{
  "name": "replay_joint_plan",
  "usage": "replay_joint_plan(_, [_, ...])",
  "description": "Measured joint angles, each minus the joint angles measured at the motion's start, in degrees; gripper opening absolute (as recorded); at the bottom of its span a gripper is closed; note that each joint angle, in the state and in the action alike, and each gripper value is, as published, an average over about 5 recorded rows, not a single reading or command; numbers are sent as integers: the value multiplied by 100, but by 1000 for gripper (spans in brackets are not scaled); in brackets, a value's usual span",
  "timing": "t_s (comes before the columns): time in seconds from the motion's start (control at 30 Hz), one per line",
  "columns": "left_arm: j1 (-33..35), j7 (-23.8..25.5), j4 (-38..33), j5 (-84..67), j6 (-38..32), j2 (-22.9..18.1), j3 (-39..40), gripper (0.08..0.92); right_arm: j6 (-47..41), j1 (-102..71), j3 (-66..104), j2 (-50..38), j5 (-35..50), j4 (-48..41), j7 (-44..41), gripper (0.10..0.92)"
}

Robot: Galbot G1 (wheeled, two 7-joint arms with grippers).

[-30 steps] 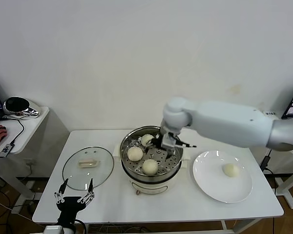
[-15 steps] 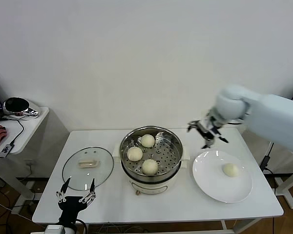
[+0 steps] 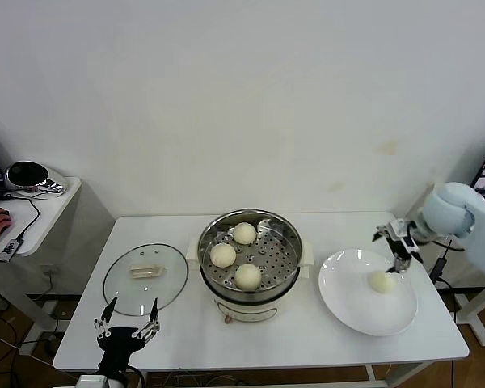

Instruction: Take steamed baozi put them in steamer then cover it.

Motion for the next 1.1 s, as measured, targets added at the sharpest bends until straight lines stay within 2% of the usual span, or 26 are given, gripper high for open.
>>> replay_joint_plan(0.3, [42,0,-6,18,3,-21,-34,823,125,-1014,884,393,-580,-774,73,823])
replay_joint_plan(0.67, [25,0,-3,19,5,-42,-40,823,168,-1458,1320,993,-988,-1560,181,812])
replay_joint_plan(0.9, [17,0,-4,25,5,-55,-20,823,154,-1586,1444,1177,-1090,-1783,202,734])
replay_joint_plan(1.1, [25,0,-16,38,5,-64,-5,823,101,-1555,1443,1201,-1076,-1810,180,620])
